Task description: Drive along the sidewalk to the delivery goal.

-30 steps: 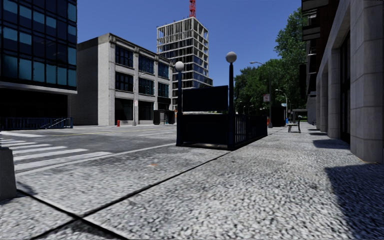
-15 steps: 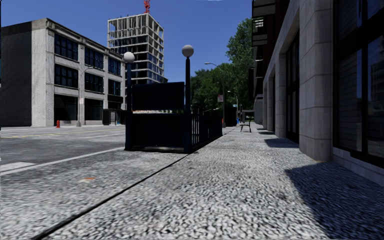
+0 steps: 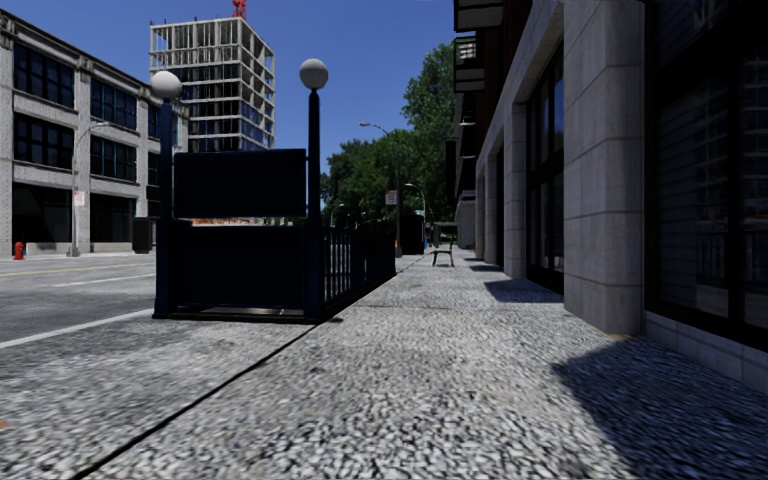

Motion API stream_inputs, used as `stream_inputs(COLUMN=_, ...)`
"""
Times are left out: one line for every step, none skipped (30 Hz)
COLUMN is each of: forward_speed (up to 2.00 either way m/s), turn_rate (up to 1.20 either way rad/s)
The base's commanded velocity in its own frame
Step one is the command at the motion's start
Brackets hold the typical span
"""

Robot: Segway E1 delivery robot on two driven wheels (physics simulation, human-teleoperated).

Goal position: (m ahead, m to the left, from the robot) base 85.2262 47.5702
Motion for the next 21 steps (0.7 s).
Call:
stream_inputs(forward_speed=2.0, turn_rate=-0.26)
stream_inputs(forward_speed=2.0, turn_rate=-0.53)
stream_inputs(forward_speed=2.0, turn_rate=-0.53)
stream_inputs(forward_speed=2.0, turn_rate=-0.63)
stream_inputs(forward_speed=2.0, turn_rate=-0.66)
stream_inputs(forward_speed=2.0, turn_rate=-0.67)
stream_inputs(forward_speed=2.0, turn_rate=-0.67)
stream_inputs(forward_speed=2.0, turn_rate=-0.67)
stream_inputs(forward_speed=2.0, turn_rate=-0.67)
stream_inputs(forward_speed=2.0, turn_rate=-0.67)
stream_inputs(forward_speed=2.0, turn_rate=-0.67)
stream_inputs(forward_speed=2.0, turn_rate=-0.67)
stream_inputs(forward_speed=2.0, turn_rate=-0.67)
stream_inputs(forward_speed=2.0, turn_rate=-0.67)
stream_inputs(forward_speed=2.0, turn_rate=-0.67)
stream_inputs(forward_speed=2.0, turn_rate=-0.67)
stream_inputs(forward_speed=2.0, turn_rate=-0.67)
stream_inputs(forward_speed=2.0, turn_rate=-0.67)
stream_inputs(forward_speed=2.0, turn_rate=-0.27)
stream_inputs(forward_speed=2.0, turn_rate=-0.04)
stream_inputs(forward_speed=2.0, turn_rate=0.0)
